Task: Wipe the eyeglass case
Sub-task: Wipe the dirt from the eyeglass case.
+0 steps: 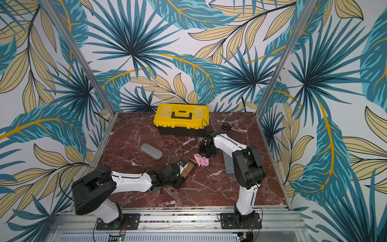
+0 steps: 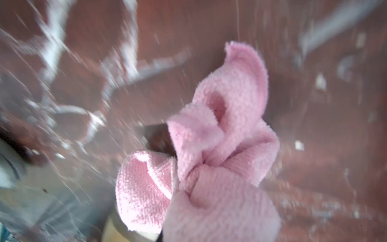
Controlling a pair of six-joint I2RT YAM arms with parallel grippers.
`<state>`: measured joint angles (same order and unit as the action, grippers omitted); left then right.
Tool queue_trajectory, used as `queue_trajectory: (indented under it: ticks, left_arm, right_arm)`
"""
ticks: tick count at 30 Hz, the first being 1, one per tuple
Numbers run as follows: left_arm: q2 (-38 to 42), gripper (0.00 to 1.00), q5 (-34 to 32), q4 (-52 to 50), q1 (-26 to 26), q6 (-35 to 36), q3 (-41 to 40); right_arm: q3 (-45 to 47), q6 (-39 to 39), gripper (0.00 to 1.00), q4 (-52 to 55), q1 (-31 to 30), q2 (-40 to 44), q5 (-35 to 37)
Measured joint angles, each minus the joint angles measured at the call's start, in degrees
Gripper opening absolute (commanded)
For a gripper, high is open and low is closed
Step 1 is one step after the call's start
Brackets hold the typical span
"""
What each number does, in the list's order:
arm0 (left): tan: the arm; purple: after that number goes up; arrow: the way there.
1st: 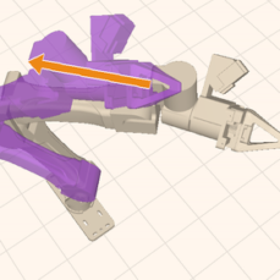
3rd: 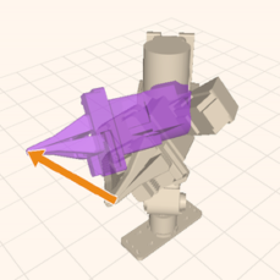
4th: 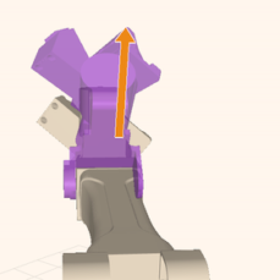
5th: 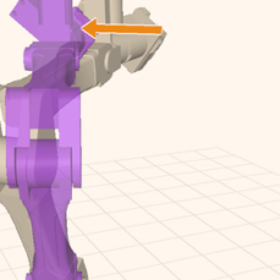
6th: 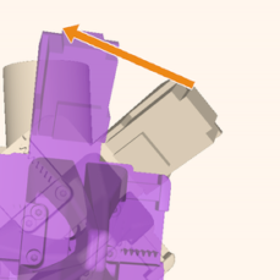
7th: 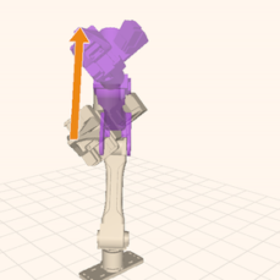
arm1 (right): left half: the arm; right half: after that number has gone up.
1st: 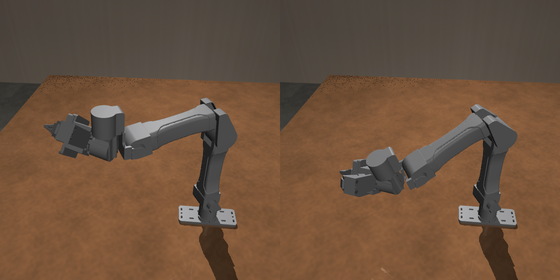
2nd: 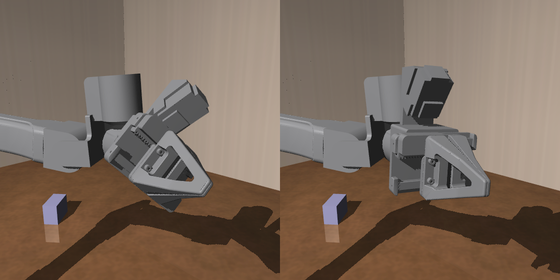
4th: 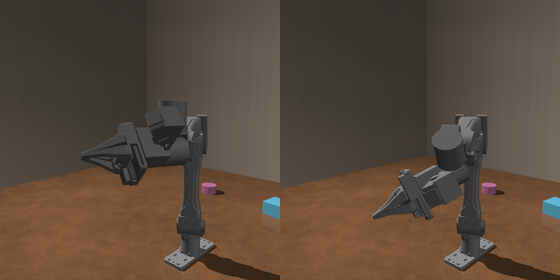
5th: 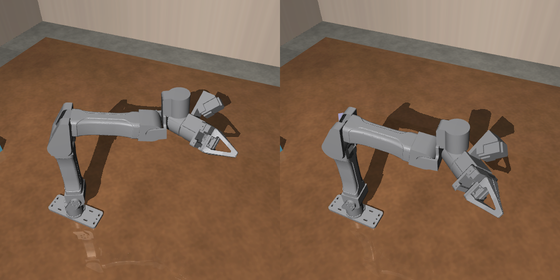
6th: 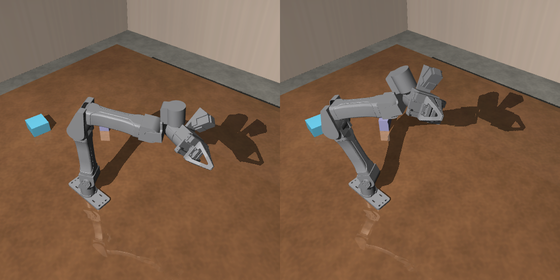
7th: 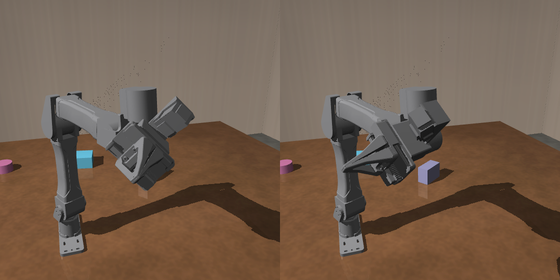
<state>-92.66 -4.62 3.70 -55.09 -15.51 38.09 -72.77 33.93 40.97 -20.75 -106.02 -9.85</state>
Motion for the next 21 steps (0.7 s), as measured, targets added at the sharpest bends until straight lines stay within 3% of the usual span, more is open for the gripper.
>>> queue_trajectory:
  ticks: [5, 11, 21]
  left_arm:
    - [0.07, 0.58, 1.68, -3.63, 0.04, -1.51, 1.77]
    - [0.07, 0.79, 4.09, -6.58, 0.0, -2.51, 3.37]
    - [-0.61, 0.89, 10.32, -10.49, -0.11, -5.16, 6.82]
  right_arm:
    - [2.89, 0.28, 0.0, -0.02, -1.6, 0.2, -0.48]
    - [-4.24, 0.24, 0.0, 0.63, -4.7, -4.37, -0.85]
    - [-19.23, -2.19, 0.0, 4.7, -9.64, -13.05, -1.84]
